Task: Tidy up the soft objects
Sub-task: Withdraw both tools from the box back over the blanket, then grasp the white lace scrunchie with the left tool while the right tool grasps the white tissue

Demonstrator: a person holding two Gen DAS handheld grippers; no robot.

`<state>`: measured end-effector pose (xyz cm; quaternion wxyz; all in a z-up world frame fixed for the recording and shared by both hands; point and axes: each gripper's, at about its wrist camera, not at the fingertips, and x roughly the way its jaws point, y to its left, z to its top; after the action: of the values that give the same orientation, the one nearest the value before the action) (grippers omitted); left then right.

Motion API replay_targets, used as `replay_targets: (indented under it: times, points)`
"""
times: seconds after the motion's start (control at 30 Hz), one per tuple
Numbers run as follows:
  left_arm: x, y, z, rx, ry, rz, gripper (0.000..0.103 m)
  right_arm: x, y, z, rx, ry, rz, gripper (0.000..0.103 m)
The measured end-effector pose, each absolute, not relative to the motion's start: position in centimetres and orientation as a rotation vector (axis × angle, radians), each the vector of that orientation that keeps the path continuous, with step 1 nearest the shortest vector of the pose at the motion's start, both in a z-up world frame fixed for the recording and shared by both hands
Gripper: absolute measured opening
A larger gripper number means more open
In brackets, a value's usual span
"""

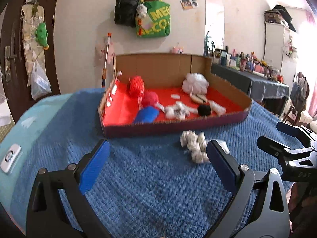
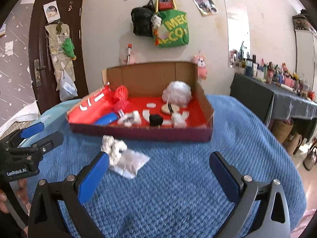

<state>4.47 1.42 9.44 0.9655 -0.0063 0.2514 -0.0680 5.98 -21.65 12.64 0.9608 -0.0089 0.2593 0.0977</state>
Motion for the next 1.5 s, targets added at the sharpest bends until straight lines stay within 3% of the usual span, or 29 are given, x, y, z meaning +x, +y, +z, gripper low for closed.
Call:
replay_targets:
  times: [0.67, 1.27, 1.5]
  points:
    - [5.8, 1.1, 7.3, -0.041, 0.623, -0.165, 0.099, 6.7, -21.7, 10.4, 0.003, 0.604, 0.208, 0.103]
    - [14.3, -5.0, 4.9, 0.090, 0.871, -0.267, 0.099, 10.1, -26.0, 11.6, 0.042, 0.638, 0.126, 0.103]
    - [14.6, -0.4, 5.1, 0.080, 0.857, -0.154, 0.100, 11.1, -25.7, 11.3, 0.048, 0.659, 0.146, 0.103]
